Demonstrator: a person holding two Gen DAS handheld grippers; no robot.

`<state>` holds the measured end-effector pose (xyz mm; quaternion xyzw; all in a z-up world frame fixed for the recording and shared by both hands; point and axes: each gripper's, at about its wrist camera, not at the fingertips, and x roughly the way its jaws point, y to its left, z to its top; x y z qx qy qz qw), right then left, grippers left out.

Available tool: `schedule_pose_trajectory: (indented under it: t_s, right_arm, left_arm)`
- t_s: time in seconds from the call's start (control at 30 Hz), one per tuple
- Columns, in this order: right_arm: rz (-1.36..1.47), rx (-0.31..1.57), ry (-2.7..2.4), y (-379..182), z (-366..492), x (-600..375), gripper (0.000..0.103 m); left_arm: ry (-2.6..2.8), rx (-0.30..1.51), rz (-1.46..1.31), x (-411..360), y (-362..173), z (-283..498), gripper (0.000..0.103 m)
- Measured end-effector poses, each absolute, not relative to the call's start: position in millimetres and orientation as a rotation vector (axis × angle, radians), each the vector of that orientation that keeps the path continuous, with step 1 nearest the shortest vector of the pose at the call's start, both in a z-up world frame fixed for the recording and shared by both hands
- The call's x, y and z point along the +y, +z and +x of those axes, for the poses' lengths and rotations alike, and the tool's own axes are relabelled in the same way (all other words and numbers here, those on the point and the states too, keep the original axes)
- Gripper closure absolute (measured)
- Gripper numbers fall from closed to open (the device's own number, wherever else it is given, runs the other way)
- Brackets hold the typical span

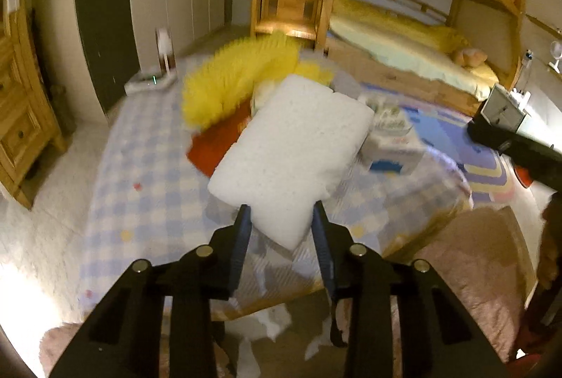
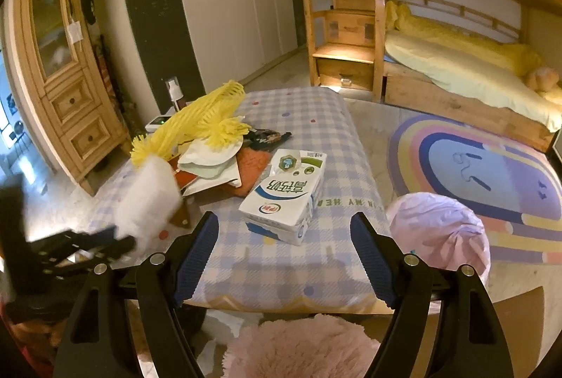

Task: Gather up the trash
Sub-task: 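Grasp the white milk carton with the right tool while the left tool holds the foam block, then carry the foam block and milk carton over the bin and open both tools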

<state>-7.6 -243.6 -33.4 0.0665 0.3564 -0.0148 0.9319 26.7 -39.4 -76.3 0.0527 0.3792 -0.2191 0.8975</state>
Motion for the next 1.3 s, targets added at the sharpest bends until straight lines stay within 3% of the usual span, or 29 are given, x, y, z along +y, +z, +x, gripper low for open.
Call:
schedule_pose_trajectory:
  t_s: [0.07,0.27,0.7,0.8,0.87,1.3]
  right_arm:
    - [0.125,0.741,-0.035,-35,-3,-241,0.017]
    - [0.072,0.819,-0.082,-48,27,-225,0.015]
    - [0.067,0.975,-0.232,-100,88,-213,0.016]
    - [0.101,1.015,-0.226,-107,94,-218,0.025]
    - [0.106,1.008,-0.231,-103,90,-220,0.031]
    - [0.052,0.690,-0.211,-34,-5,-276,0.032]
  left_arm:
    - [-0.436,0.736,0.109,-38,-61,22,0.069]
    - [-0.405,0.702,0.105,-37,-50,30,0.068]
    - [-0.396,0.710,0.047,-23,-52,54,0.067]
    - [-0.402,0.717,0.036,-23,-52,58,0.067]
    - [-0.410,0.721,0.028,-23,-52,57,0.067]
    - [-0.504,0.712,0.096,-67,-45,45,0.067]
